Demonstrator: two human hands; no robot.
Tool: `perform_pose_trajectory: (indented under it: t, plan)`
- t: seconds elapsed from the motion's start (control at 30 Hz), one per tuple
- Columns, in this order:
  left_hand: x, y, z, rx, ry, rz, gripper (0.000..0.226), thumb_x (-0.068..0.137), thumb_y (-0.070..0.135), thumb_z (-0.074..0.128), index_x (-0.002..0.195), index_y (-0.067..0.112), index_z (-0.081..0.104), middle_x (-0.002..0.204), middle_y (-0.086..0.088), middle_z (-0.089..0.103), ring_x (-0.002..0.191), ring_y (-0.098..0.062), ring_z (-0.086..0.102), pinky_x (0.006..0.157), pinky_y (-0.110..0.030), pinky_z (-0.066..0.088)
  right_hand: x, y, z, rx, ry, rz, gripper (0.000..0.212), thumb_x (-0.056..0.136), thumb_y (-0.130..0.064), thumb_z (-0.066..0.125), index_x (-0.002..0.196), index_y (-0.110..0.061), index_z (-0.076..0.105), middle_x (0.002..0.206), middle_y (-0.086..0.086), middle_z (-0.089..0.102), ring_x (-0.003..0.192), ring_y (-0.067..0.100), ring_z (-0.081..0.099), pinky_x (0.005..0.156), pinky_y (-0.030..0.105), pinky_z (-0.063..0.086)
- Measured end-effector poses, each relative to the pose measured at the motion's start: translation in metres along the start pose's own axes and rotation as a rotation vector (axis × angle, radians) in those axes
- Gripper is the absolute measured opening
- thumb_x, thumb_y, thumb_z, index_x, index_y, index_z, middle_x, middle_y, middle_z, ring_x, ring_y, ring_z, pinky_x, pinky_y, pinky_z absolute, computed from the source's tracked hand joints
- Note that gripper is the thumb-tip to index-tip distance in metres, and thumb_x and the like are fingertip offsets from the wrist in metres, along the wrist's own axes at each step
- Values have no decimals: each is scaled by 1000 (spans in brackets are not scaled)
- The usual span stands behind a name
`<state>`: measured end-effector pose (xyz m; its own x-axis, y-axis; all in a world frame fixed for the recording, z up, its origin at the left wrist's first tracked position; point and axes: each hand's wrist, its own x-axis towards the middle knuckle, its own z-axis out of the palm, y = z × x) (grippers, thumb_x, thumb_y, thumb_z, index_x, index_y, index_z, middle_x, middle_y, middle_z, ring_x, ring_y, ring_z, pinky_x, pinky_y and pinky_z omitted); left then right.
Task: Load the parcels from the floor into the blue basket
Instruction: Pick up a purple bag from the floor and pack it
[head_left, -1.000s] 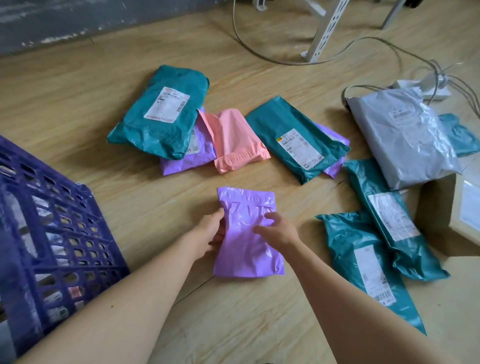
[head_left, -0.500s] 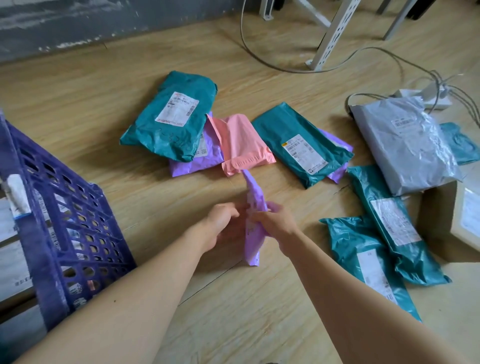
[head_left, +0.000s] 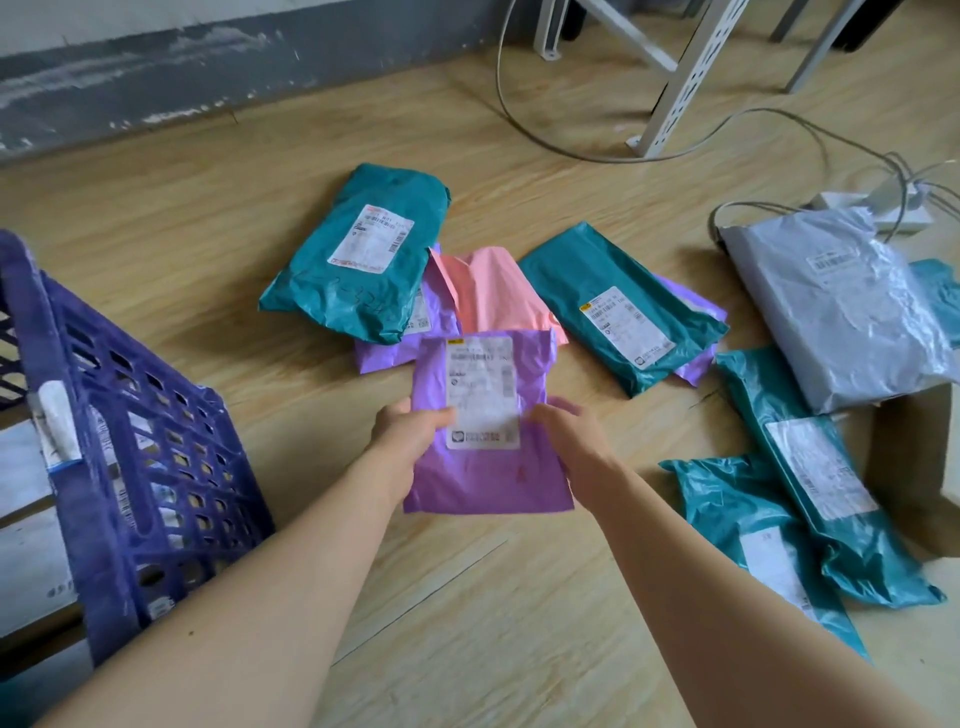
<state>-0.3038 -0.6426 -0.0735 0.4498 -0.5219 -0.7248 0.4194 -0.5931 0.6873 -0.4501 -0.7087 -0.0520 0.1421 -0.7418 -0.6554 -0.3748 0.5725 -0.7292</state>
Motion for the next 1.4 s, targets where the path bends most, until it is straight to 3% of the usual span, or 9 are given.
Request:
perform_pose_trajectory:
  t: [0.17,0.27,0.37,0.47,0.63,0.73,1.0,1.27,1.4]
  plan:
    - [7,38,-6,-64,179,171,15,85,7,62,97,15,59,99,-6,64,88,-23,61,83,-33,50,27,-12,4,77,19,67,29,89,-4,48,116,-12,53,88,6,57,62,17,54,55,24,45]
    - [17,53,-7,-102,229,239,11,85,6,61,93,14,58,97,-6,64,84,-21,59,70,-27,49,53,-23,8,37,83,58,42,87,-3,49,129,-9,47,89,6,57,74,22,59,71,35,54]
    - [29,62,-10,-112,242,264,13,85,5,60,80,16,56,94,-6,64,82,-22,60,71,-29,50,77,-33,9,-516,223,-155,61,80,-3,50,138,-17,41,119,12,55,105,29,56,95,40,46]
    - [37,69,-13,-145,230,264,10,86,3,59,89,12,58,89,-3,64,77,-20,60,64,-26,51,93,-41,13,-1069,182,-441,79,77,1,51,146,-27,25,151,10,21,137,32,25,106,41,35]
    - [47,71,-20,-178,231,238,15,86,1,57,90,15,60,92,-6,66,79,-23,62,68,-28,52,119,-42,38,-1322,45,-434,91,78,-22,66,147,-38,9,155,11,-3,142,37,2,105,57,28]
    - [51,71,-23,-167,233,227,19,86,2,58,80,20,60,87,-2,66,82,-24,63,71,-31,53,124,-38,51,-1341,130,-400,76,80,-19,62,142,-35,21,154,15,3,139,40,13,105,59,27]
    - [42,74,-29,-136,211,221,13,88,6,57,93,17,60,81,6,63,67,-9,60,44,-13,47,114,-26,54,-1260,179,-395,33,94,-25,44,126,-16,46,154,18,9,135,40,23,104,54,29]
    - [17,80,-33,-132,254,247,22,86,5,57,72,21,56,78,6,62,78,-22,60,70,-29,51,76,-29,34,-875,334,-445,27,82,-3,46,107,-6,57,114,14,60,107,35,52,86,38,41]
    - [-8,88,-37,-135,248,280,21,85,6,58,70,20,55,77,6,61,80,-22,60,78,-33,50,48,-45,20,-695,406,-361,21,89,-13,51,108,-8,58,103,17,66,96,36,58,70,31,36]
